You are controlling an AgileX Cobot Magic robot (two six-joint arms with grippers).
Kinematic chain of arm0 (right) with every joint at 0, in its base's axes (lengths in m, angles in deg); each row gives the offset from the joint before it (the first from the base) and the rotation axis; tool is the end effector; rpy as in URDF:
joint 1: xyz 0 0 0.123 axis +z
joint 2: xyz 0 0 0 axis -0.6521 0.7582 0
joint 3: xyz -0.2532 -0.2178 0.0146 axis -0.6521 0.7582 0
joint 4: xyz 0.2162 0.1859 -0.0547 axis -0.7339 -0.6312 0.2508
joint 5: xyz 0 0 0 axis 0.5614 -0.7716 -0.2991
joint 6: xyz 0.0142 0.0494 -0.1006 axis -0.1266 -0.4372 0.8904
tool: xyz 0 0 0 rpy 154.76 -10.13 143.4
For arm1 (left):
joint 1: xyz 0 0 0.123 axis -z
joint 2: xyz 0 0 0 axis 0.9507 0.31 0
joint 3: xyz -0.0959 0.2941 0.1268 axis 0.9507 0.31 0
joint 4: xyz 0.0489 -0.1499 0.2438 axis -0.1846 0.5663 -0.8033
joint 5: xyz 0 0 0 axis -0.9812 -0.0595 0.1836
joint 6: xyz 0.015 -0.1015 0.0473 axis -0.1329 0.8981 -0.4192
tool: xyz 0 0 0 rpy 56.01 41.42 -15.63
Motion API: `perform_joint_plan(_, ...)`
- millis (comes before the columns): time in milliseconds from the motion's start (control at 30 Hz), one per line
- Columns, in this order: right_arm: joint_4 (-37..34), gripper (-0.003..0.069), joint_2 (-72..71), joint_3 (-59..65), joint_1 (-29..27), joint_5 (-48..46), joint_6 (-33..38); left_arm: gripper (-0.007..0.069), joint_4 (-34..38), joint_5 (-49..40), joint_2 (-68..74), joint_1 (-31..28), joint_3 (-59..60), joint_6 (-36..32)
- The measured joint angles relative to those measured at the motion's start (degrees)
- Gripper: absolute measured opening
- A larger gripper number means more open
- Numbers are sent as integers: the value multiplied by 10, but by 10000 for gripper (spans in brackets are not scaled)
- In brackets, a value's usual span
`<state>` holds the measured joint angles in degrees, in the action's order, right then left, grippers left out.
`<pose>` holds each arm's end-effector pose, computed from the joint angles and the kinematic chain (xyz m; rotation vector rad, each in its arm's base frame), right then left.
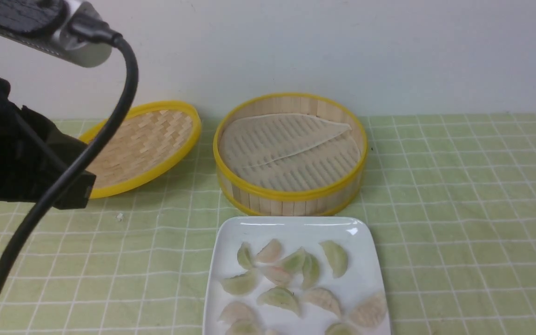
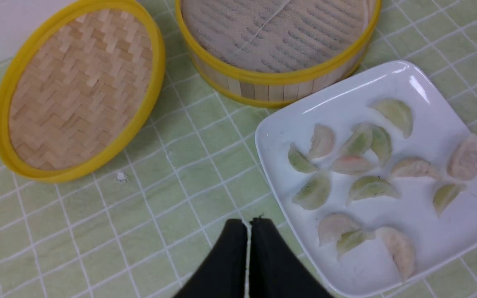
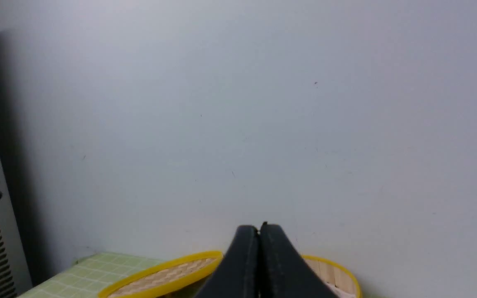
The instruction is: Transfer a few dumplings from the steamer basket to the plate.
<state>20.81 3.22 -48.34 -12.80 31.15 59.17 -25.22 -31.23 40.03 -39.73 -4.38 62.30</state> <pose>0.0179 0.0071 0.3356 -0.2115 1.4355 0.5282 0.1736 -0.0946 0.4489 0.5137 2.2621 -0.1917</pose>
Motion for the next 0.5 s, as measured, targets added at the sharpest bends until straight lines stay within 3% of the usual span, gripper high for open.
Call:
perform_joint_plan(200,1,-15,0,0,0,6,-4,-6,0,63,-76,0,50,0)
perform_joint_plan(300,1,-15,0,0,0,6,-4,-6,0,165,-171,0,135,0)
perform_joint_plan(500,1,-15,0,0,0,6,-9,-6,0,276,-289,0,241,24)
